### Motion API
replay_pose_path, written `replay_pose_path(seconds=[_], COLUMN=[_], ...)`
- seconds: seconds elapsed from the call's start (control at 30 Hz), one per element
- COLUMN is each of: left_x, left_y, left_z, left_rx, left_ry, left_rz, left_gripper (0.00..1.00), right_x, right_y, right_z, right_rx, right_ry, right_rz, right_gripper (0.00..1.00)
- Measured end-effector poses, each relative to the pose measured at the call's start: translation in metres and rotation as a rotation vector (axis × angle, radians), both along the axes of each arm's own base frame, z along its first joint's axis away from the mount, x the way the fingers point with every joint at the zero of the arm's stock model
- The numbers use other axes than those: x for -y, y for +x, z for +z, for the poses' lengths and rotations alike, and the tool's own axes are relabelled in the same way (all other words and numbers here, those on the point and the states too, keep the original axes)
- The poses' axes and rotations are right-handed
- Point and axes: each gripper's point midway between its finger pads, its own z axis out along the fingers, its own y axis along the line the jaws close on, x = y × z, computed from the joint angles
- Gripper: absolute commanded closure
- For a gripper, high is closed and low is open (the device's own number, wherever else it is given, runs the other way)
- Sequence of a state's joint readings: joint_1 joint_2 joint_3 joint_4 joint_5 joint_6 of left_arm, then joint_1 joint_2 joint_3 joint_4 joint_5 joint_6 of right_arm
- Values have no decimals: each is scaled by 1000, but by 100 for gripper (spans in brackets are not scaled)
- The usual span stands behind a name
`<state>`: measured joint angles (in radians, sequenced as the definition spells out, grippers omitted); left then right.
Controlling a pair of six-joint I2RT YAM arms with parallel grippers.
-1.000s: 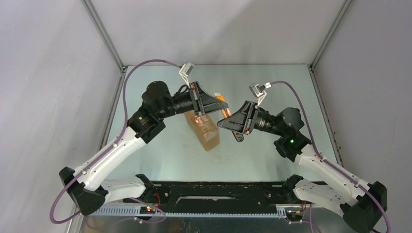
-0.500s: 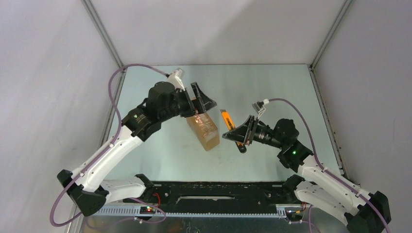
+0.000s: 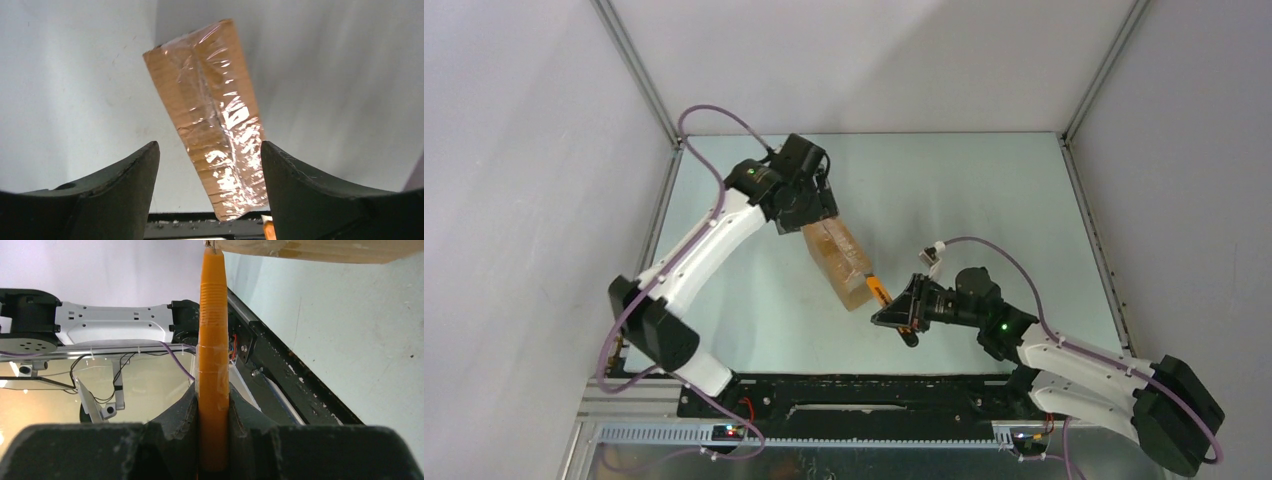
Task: Unpack the express box
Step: Cut the express box at the center of the board.
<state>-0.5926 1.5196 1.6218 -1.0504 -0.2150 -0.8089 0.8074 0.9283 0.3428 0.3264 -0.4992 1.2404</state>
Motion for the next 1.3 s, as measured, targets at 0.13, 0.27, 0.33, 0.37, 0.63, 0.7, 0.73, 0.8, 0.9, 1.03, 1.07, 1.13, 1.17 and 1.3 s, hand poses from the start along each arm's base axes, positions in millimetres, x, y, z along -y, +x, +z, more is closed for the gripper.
replay_pose_path(seconds=[0.13, 0.27, 0.33, 0.37, 0.63, 0.7, 0.73, 0.8, 0.9, 1.03, 1.07, 1.13, 1.17, 1.3], left_x=[-1, 2, 5, 8, 29, 29, 28, 28, 28, 29, 29, 29, 29, 26], left_y=[-8, -19, -23, -24, -42, -49, -52, -55, -56, -57, -57, -59, -60, -62], left_z=[-35, -45, -45, -46, -50, -57, -61, -63, -62, -63, -63, -63, -64, -64], left_rx=[-147, -221, -238, -246, -311, -341, -356, -368, -376, -381, -382, -386, -388, -391], left_ry=[58, 47, 30, 18, -46, -43, -39, -39, -47, -55, -56, -52, -50, -37], left_rz=[36, 66, 74, 76, 73, 82, 90, 109, 134, 154, 159, 167, 173, 189], left_gripper=[27, 30, 30, 29, 37, 39, 39, 42, 47, 51, 52, 55, 56, 63], right_x=[-2, -5, -7, -7, -7, -8, -8, -9, -10, -12, -12, -12, -12, -13], right_y=[3, 5, 6, 6, 3, 3, 3, 4, 5, 5, 5, 5, 5, 5], right_z=[-1, -2, -2, -2, -10, -9, -9, -7, -7, -10, -10, -11, -11, -10], right_rx=[22, 31, 34, 35, 33, 36, 39, 44, 45, 37, 38, 38, 38, 39], right_ry=[2, 10, 17, 19, 30, 34, 38, 47, 57, 67, 69, 72, 75, 85], right_rz=[4, 10, 18, 21, 39, 41, 43, 44, 43, 44, 44, 46, 46, 49], right_gripper=[100, 100, 100, 100, 100, 100, 100, 100, 100, 100, 100, 100, 100, 100])
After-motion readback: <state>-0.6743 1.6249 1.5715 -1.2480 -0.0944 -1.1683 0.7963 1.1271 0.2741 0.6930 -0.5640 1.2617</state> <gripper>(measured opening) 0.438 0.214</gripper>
